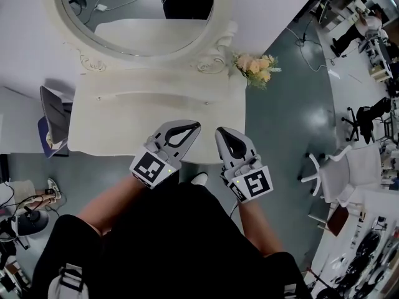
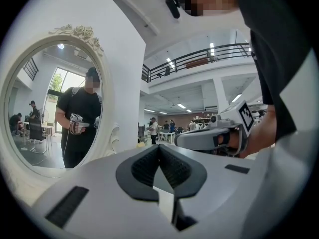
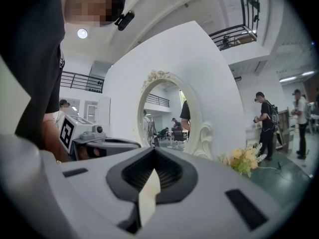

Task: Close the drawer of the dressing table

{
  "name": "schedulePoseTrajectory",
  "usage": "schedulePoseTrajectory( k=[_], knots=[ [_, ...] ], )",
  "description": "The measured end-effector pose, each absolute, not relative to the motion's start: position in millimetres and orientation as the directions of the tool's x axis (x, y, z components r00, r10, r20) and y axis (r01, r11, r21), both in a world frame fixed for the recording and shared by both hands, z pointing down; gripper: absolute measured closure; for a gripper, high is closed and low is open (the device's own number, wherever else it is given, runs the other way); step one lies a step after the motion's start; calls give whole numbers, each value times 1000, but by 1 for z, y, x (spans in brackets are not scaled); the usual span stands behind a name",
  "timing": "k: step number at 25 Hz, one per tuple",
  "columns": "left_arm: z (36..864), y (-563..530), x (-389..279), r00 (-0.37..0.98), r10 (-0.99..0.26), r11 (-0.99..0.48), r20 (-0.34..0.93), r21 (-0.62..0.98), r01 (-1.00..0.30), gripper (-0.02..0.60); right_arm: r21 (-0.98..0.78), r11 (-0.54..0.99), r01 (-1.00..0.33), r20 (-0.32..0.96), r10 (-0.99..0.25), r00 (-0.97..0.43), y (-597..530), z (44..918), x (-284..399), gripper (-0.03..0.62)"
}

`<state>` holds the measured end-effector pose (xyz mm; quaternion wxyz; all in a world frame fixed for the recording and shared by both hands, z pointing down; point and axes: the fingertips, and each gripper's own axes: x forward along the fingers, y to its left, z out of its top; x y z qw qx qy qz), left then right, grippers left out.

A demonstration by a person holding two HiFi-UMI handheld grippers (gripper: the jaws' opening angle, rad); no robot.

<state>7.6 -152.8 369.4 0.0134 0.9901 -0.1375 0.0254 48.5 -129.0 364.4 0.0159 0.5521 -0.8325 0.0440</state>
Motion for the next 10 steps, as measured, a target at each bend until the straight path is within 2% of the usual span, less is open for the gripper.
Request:
schedulePoseTrajectory(
  k=[10],
  knots=[
    [378,-151,5,959,-276,-961,66,10,-277,588,-54,385,-921,89,-917,-388,-129,371,46,591]
  ],
)
